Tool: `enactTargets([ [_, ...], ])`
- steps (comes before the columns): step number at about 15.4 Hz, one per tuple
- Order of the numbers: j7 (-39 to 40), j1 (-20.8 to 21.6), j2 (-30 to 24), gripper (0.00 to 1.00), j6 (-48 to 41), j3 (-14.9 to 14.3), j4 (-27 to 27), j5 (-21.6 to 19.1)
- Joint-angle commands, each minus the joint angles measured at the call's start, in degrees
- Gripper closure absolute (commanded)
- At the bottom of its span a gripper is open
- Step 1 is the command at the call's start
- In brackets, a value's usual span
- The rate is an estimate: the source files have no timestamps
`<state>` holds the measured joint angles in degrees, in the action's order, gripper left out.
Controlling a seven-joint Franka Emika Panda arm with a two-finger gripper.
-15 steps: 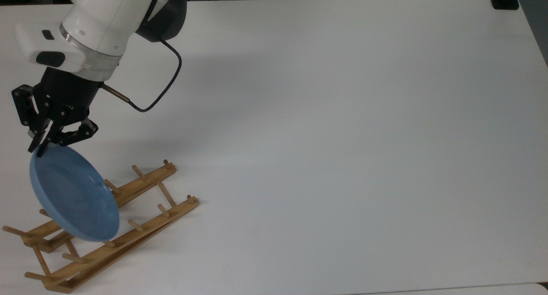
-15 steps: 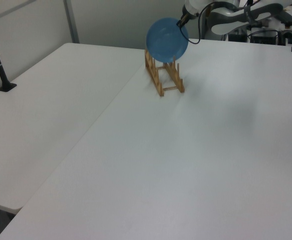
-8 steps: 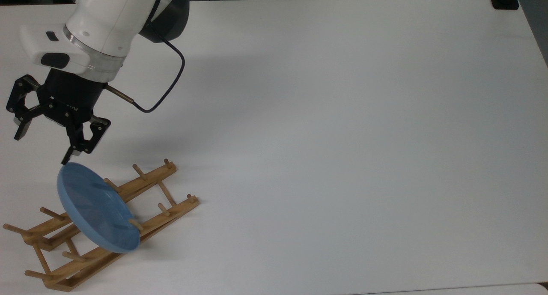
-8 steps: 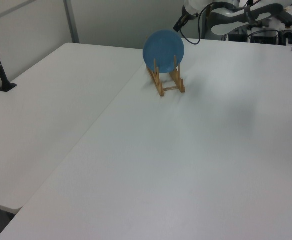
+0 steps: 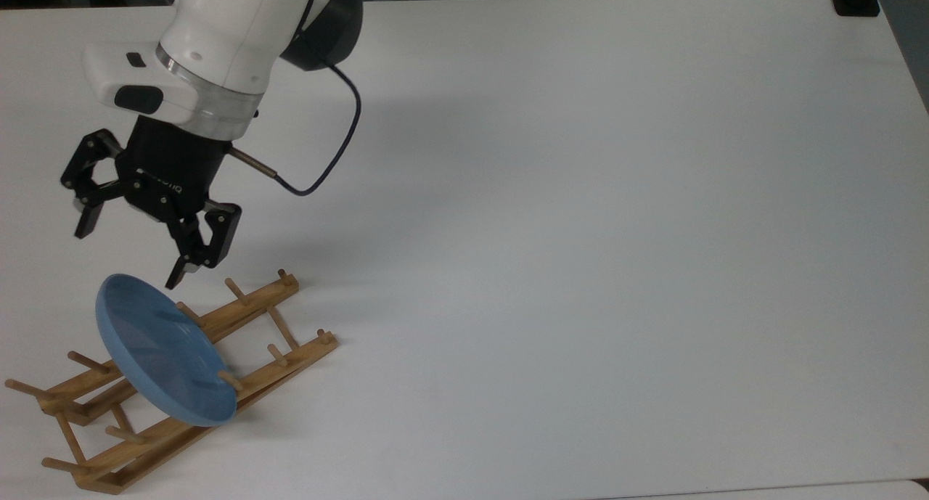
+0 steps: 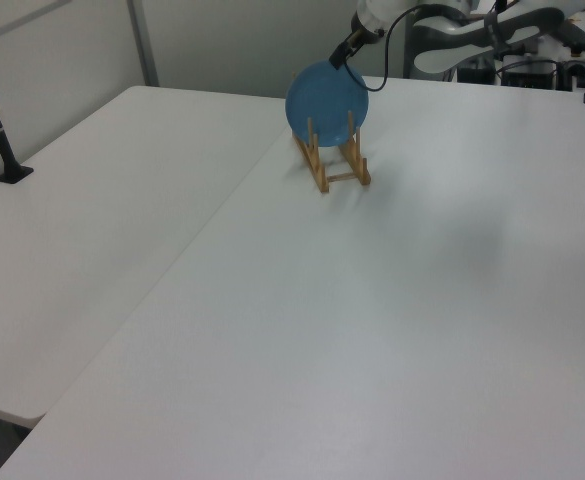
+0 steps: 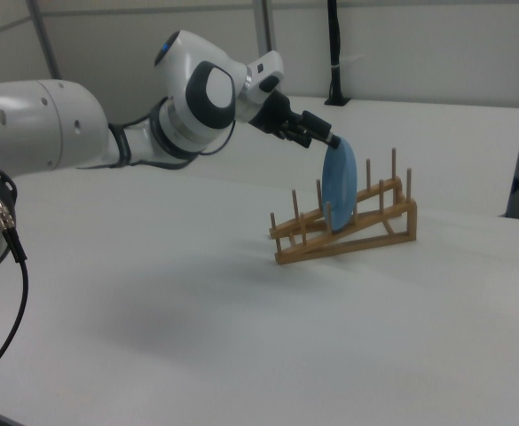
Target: Place plate in plate rack
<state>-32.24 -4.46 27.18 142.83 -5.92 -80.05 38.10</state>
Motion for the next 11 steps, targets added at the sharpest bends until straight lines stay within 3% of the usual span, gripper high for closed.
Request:
enactTargets([
  [1, -0.7, 3.7, -5.4, 0.0, -9.6, -0.1, -1.9, -10.8],
  [5, 0.6, 8.2, -11.1, 0.0, -22.5, -0.1, -4.8, -20.6],
  [11, 13.8, 11.8, -21.8, 0.0, -38.0, -0.1, -12.4, -30.4],
])
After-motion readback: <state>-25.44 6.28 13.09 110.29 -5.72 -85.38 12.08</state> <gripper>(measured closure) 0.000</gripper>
